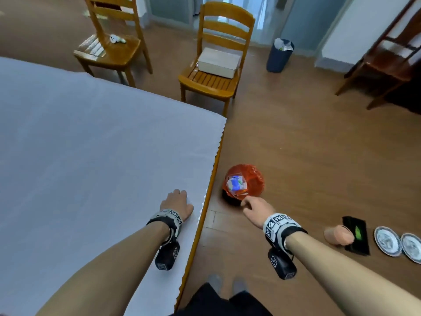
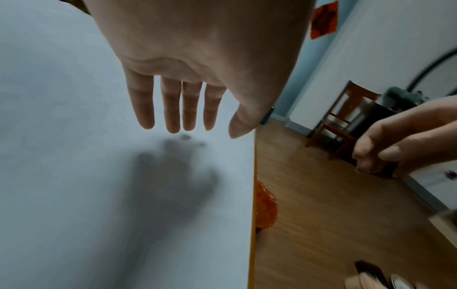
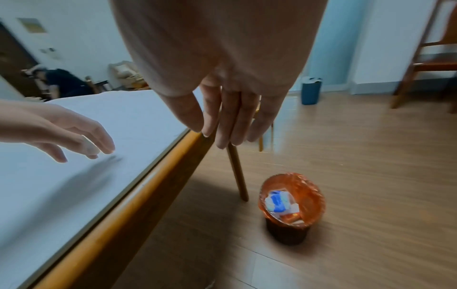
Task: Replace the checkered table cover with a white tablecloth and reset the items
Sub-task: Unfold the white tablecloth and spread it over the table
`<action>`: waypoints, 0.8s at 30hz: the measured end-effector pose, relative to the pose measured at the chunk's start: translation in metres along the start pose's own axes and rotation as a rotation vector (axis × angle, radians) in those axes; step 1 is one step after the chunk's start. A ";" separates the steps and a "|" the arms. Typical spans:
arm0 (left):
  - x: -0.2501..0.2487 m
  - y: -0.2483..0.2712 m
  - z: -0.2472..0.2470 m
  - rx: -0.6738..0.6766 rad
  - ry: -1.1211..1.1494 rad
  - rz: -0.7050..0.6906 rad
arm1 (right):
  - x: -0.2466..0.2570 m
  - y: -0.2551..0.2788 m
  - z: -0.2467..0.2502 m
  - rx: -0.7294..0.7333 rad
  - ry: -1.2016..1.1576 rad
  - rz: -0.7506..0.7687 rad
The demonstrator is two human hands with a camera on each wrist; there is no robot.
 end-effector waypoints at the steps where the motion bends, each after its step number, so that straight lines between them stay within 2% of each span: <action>1: 0.008 0.000 -0.002 0.000 0.035 0.020 | 0.012 -0.012 0.005 0.020 0.029 0.044; 5: 0.034 0.003 -0.015 -0.016 0.229 0.091 | 0.058 -0.053 0.015 0.106 0.127 0.213; 10: 0.053 0.016 -0.030 -0.111 0.528 0.180 | 0.118 -0.104 0.016 0.249 0.235 0.482; 15: 0.053 0.048 -0.048 -0.179 0.741 0.402 | 0.169 -0.143 0.014 0.397 0.386 0.695; 19: 0.032 0.069 -0.072 -0.189 0.837 0.564 | 0.182 -0.158 0.003 0.522 0.512 0.812; 24: -0.007 0.078 -0.096 -0.233 0.802 0.666 | 0.166 -0.154 -0.008 0.614 0.729 1.000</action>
Point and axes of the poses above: each hand's wrist, its own y-axis away from the middle knuckle, its own z-axis out of the back of the hand, x = y × z, the point moved 4 cm from there along -y, towards the middle knuckle, and after that the axes turned 10 degrees about x, right-handed, at the moved point
